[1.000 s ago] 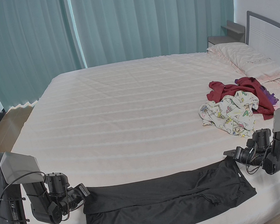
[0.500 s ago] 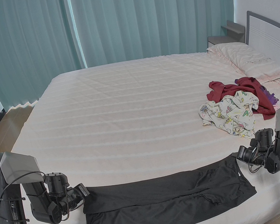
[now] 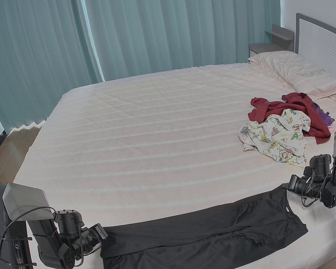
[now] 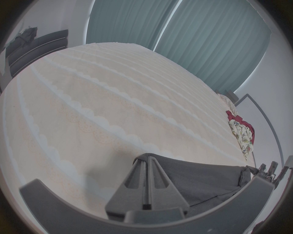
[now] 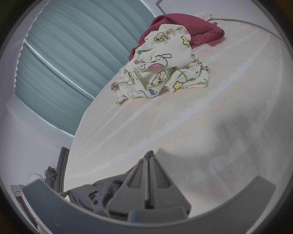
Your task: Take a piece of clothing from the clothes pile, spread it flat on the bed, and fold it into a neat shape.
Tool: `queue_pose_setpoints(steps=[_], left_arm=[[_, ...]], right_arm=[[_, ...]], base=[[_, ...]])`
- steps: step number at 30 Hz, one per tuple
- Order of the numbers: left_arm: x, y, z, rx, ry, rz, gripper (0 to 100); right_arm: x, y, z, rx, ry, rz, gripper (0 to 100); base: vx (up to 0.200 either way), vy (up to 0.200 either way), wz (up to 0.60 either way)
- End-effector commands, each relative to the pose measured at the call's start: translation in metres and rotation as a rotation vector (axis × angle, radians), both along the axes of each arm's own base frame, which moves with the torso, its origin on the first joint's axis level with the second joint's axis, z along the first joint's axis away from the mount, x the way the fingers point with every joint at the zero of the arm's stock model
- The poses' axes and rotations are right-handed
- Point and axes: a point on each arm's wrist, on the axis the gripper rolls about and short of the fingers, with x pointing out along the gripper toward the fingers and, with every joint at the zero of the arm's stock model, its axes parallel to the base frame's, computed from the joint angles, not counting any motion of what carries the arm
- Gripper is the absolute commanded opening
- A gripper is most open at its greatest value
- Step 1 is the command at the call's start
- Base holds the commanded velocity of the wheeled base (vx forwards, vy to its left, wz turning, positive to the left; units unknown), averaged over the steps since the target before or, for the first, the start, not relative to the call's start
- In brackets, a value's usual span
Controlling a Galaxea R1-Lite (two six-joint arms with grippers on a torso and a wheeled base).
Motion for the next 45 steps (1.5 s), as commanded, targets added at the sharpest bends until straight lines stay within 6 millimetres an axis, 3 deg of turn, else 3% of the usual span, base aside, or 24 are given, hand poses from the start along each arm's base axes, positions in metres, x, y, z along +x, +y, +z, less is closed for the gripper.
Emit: queue_pose_setpoints(steps=[1,9,10,16,17,23,25,28,30,31,32,33,36,40,45], left_arm=[[-0.002,0.0,-0.005,0.011,0.014,-0.003,0],[-0.003,-0.006,-0.008,0.035,0.004,0.007,0],[-0.003,-0.006,-0.008,0.035,0.004,0.005,100],[-0.003,-0.006,-0.008,0.038,0.004,0.005,100],[-0.003,-0.006,-0.008,0.038,0.004,0.005,100],[-0.002,-0.004,-0.007,0.031,-0.003,0.014,100],[0.0,0.0,0.0,0.015,-0.025,0.027,100],[0.002,0.005,0.008,-0.023,-0.049,0.031,100],[0.002,0.005,0.008,-0.023,-0.049,0.031,100],[0.003,0.005,0.015,-0.085,-0.063,0.027,100],[0.003,0.005,0.015,-0.085,-0.063,0.027,100],[0.003,0.004,0.02,-0.155,-0.065,0.019,100],[0.003,0.004,0.018,-0.182,-0.055,0.013,100],[0.002,0.003,0.017,-0.185,-0.047,0.011,100],[0.002,0.003,0.016,-0.185,-0.044,0.011,100]], right_arm=[[0.0,0.0,0.0,0.0,-0.002,0.0,0],[0.0,0.0,0.0,-0.003,-0.002,0.002,0],[0.0,0.0,0.0,-0.004,-0.002,0.003,0],[0.0,0.001,-0.001,-0.014,-0.002,0.011,0],[0.0,0.001,-0.001,-0.012,-0.003,0.012,100],[0.003,-0.006,0.008,-0.025,-0.046,-0.005,100],[0.005,-0.019,0.028,-0.032,-0.114,-0.038,100],[0.005,-0.015,0.049,-0.038,-0.168,-0.026,100],[0.005,-0.015,0.049,-0.038,-0.168,-0.026,100],[0.001,0.012,0.062,-0.032,-0.19,0.049,100],[0.001,0.012,0.062,-0.032,-0.19,0.049,100],[-0.004,0.045,0.07,-0.025,-0.197,0.145,100],[-0.009,0.086,0.07,-0.021,-0.19,0.271,100],[-0.014,0.118,0.061,-0.092,-0.117,0.415,100],[-0.007,0.139,0.047,-0.183,-0.067,0.467,100]], base=[[0.0,0.0,0.0],[0.0,0.0,0.0],[0.0,0.0,0.0],[0.0,0.0,0.0],[0.0,0.0,0.0],[0.0,0.0,0.0],[0.0,0.0,0.0],[0.0,0.0,0.0],[0.0,0.0,0.0],[0.0,0.0,0.0],[0.0,0.0,0.0],[0.0,0.0,0.0],[0.0,0.0,0.0],[0.0,0.0,0.0],[0.0,0.0,0.0]])
